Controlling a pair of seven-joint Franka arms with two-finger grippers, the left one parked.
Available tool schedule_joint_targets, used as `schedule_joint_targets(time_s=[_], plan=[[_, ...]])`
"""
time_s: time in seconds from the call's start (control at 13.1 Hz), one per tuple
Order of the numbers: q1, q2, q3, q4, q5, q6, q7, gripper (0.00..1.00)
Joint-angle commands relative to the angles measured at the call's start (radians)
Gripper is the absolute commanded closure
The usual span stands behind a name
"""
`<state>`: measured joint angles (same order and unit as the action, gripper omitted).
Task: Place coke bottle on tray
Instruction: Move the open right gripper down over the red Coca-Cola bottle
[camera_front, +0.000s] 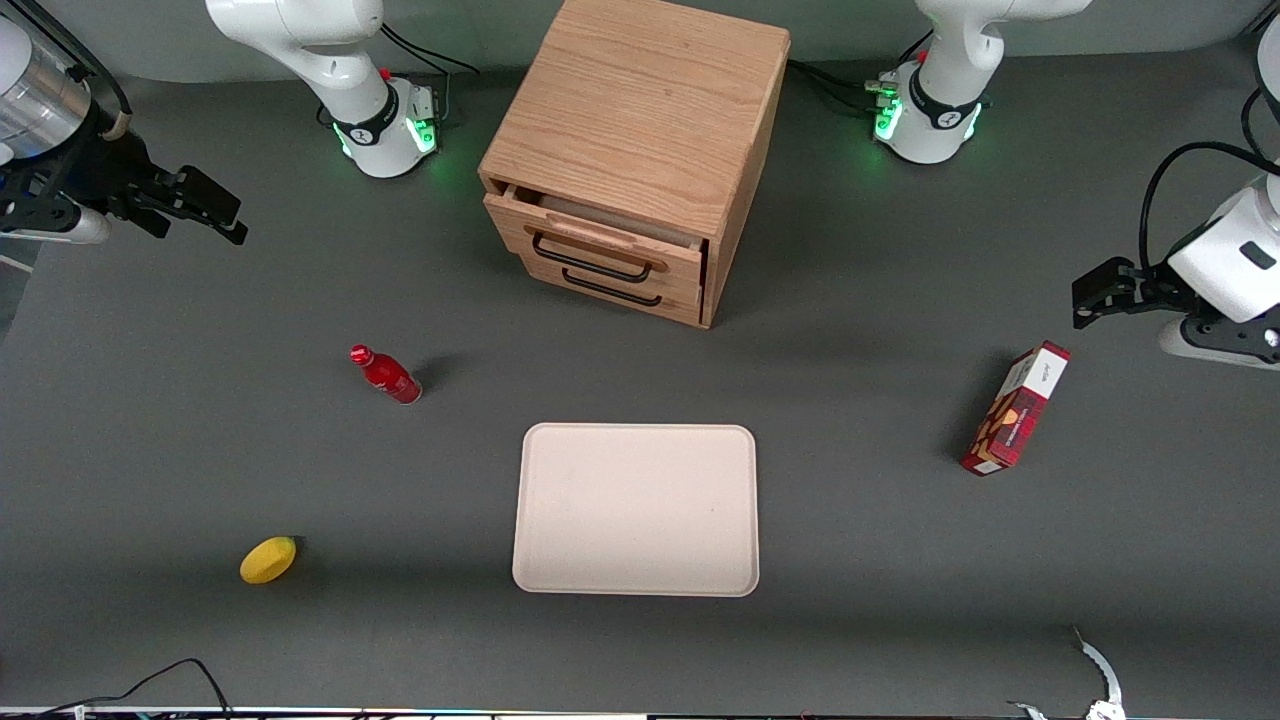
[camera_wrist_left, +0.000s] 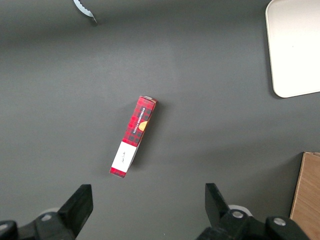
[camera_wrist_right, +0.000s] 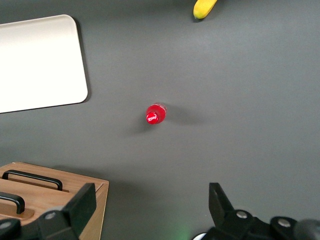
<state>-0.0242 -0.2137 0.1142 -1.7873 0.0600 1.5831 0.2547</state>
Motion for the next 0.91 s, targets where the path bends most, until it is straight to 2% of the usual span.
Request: schedule_joint_targets(time_s=[0.0,0.61,0.84], plan=[[0.001,0.011,-0.001,0.023,0.023,-0.040,-0.008,0.00],[0.006,0.019,0.009,0.037,0.015,-0.038,-0.019,0.00],[0.007,0.042,0.010,-0.073,0.014,0.059,-0.020,0.00]])
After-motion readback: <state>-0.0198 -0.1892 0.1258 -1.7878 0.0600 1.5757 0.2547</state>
